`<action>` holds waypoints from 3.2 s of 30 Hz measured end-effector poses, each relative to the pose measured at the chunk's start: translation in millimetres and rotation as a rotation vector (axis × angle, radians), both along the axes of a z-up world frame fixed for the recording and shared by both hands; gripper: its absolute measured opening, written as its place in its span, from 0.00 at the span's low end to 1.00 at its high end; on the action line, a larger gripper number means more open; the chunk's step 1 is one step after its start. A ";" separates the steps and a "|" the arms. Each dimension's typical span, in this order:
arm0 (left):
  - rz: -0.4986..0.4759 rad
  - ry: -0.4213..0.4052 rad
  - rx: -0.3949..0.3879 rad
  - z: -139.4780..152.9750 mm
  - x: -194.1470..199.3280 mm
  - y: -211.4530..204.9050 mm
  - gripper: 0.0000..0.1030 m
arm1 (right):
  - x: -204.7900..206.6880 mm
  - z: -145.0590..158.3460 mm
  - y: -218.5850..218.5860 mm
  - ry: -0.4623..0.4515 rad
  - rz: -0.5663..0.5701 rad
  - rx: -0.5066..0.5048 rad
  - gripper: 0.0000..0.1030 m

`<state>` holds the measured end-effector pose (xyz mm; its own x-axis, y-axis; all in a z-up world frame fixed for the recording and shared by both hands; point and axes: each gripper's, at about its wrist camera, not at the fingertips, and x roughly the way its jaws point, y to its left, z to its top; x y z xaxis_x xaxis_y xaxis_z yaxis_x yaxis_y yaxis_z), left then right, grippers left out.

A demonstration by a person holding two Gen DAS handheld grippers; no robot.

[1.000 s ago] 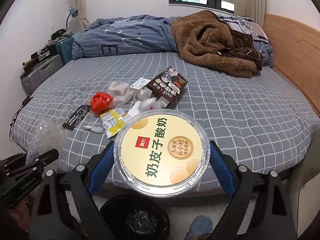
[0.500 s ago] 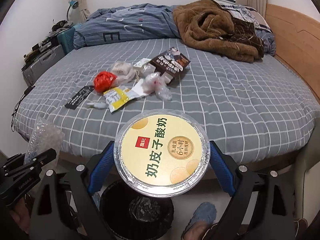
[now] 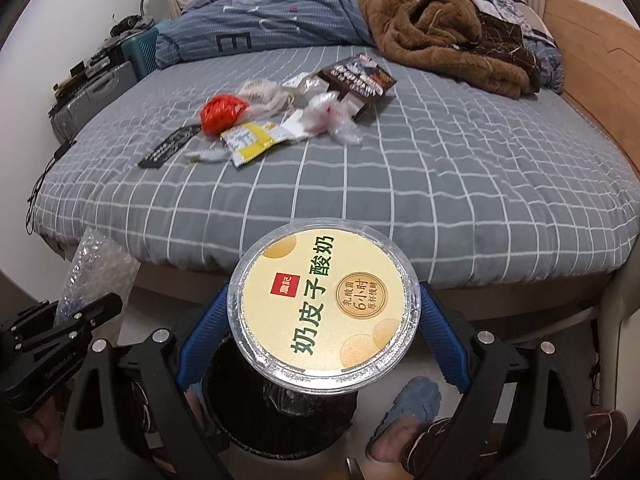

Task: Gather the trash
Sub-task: 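Lift the bubble wrap and yogurt cup and carry both toward the floor bin, then open the right tool over the black bin to drop the yogurt cup, then open the left tool over the bin to drop the bubble wrap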

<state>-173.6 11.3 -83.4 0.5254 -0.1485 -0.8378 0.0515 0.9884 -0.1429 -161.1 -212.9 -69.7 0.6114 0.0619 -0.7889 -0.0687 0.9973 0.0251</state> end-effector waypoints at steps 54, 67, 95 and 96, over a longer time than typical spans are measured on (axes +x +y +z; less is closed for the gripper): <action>-0.004 0.274 0.064 -132.0 29.7 -1.3 0.26 | 32.2 -152.6 47.5 0.300 0.096 -0.008 0.93; -0.088 0.297 0.058 -143.7 34.5 -37.6 0.26 | 24.2 -142.1 0.4 0.270 -0.004 -0.020 0.93; -0.186 0.314 0.091 -163.0 34.0 -105.2 0.32 | 21.3 -126.2 -59.0 0.235 -0.127 -0.020 0.93; -0.185 0.313 0.092 -160.7 34.1 -103.4 0.34 | 21.5 -126.7 -58.1 0.236 -0.126 -0.021 0.93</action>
